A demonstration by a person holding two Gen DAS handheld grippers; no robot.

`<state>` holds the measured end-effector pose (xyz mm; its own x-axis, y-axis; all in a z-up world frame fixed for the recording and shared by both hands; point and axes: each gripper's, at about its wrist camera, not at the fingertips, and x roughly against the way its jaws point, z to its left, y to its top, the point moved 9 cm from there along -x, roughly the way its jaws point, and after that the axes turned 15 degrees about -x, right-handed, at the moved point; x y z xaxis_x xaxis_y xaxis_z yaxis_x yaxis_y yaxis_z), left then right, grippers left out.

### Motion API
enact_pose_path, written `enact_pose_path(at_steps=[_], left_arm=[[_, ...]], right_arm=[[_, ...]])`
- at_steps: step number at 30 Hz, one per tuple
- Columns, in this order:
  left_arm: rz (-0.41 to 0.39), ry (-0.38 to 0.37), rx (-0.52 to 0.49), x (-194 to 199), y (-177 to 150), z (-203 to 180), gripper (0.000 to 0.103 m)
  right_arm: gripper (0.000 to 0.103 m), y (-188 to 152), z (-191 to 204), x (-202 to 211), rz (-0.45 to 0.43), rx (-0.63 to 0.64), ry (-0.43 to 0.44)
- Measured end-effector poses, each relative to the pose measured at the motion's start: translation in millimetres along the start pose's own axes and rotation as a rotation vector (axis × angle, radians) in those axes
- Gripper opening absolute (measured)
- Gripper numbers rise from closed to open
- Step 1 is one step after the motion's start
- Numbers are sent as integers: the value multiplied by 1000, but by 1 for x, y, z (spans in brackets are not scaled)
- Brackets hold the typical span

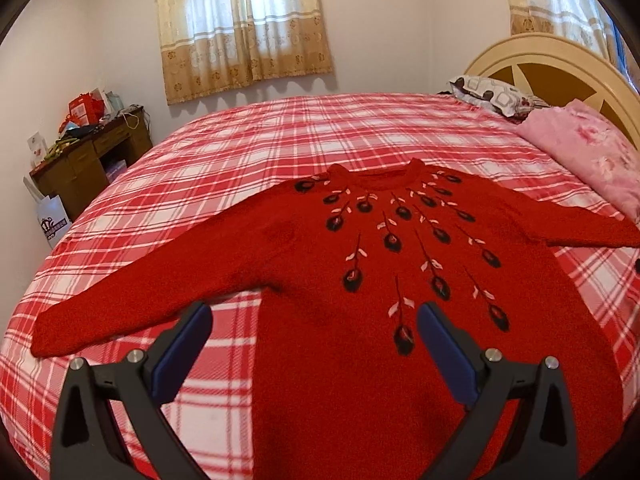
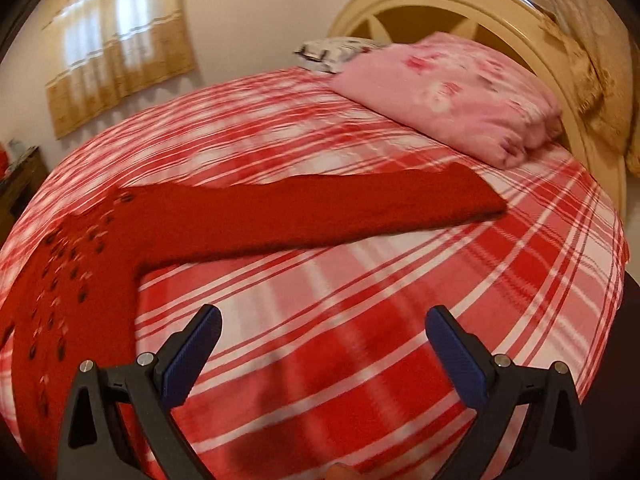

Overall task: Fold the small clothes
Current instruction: 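Move the right gripper to the sweater sleeve cuff and close on it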

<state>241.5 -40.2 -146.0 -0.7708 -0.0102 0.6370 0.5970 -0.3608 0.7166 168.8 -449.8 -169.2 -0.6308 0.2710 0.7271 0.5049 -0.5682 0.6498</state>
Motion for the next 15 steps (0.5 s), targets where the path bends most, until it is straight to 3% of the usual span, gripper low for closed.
enact_pose_path(at_steps=[5,9,12,15], left_arm=[[22,17,-38,-22,3,-7,103],[36,42,-46,-40,8,0,103],[55,57,-27,-50,9,10,103],[70,71,-13,-60,12,17,103]], right_arm=[[102,41,-46,-23,16,-115,-30],[100,79,-89,-38,2,-214,-115],[89,105,-113,-49,-14,-236,-168],[76,119,-129,-69,24,-250,-193]])
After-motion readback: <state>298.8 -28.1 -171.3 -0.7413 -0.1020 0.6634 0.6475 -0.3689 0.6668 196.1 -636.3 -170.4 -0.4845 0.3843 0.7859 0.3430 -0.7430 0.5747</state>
